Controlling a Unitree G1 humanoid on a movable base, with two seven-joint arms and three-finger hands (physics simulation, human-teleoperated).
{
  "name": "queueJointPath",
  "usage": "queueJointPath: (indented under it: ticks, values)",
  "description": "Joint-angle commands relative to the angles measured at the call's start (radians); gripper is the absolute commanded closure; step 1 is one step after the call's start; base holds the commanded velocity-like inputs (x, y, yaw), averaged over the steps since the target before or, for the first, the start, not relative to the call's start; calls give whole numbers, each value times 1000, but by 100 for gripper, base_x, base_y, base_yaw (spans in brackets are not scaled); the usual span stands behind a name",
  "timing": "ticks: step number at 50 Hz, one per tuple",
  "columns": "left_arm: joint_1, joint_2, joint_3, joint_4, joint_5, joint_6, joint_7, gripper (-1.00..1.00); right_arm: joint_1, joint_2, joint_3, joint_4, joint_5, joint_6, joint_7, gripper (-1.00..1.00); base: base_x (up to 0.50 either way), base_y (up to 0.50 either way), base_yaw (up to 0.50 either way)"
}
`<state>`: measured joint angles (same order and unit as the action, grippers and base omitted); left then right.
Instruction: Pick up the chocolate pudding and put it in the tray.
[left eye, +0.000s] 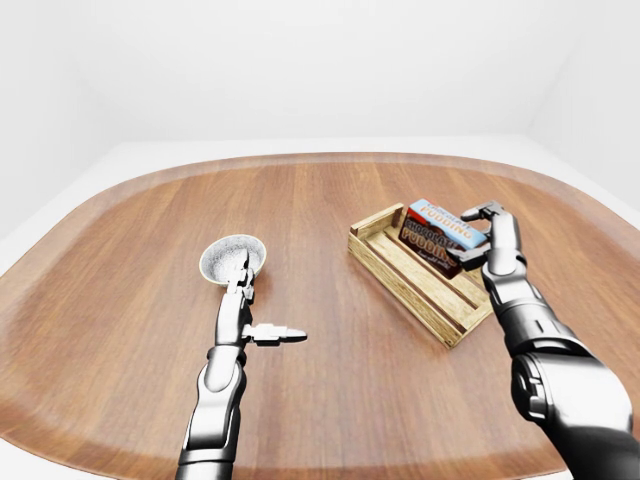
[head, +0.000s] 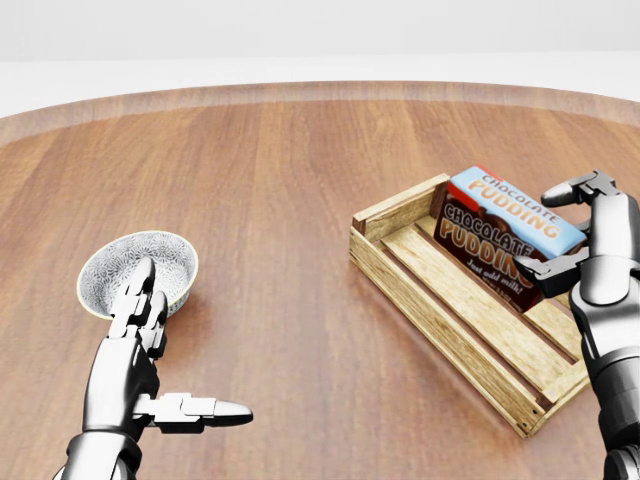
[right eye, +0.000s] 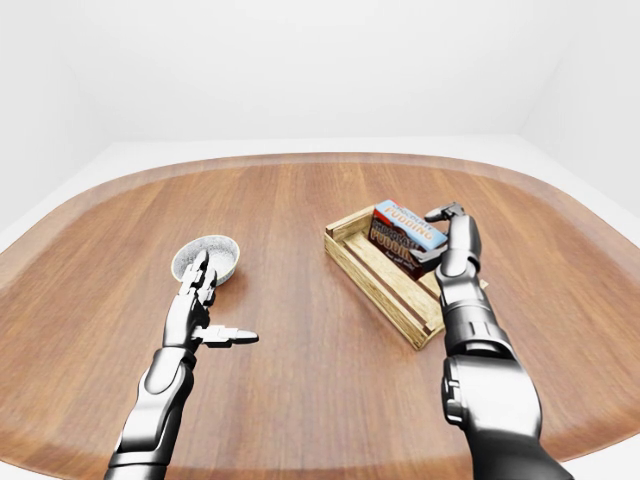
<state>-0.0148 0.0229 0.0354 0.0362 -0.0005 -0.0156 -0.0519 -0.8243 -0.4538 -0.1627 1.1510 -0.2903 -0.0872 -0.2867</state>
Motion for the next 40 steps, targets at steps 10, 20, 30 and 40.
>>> queueJointPath:
  ticks: [10, 20, 30, 40]
  values:
    - [0, 0, 0, -3, -4, 5, -2, -100, -64, -4, 24, 120, -47, 0, -86, 100, 0, 0, 0]
    - [2, 0, 0, -5, -3, 4, -5, -100, -74, 3, 18, 135, -59, 0, -104, 100, 0, 0, 0]
    - [2, 0, 1, -7, -3, 6, -5, -100, -70, 17, 19, 148, -74, 0, -125, 100, 0, 0, 0]
    - [-6, 0, 4, 6, -6, 3, -3, -100, -71, 26, 17, 160, -88, 0, -154, 100, 0, 0, 0]
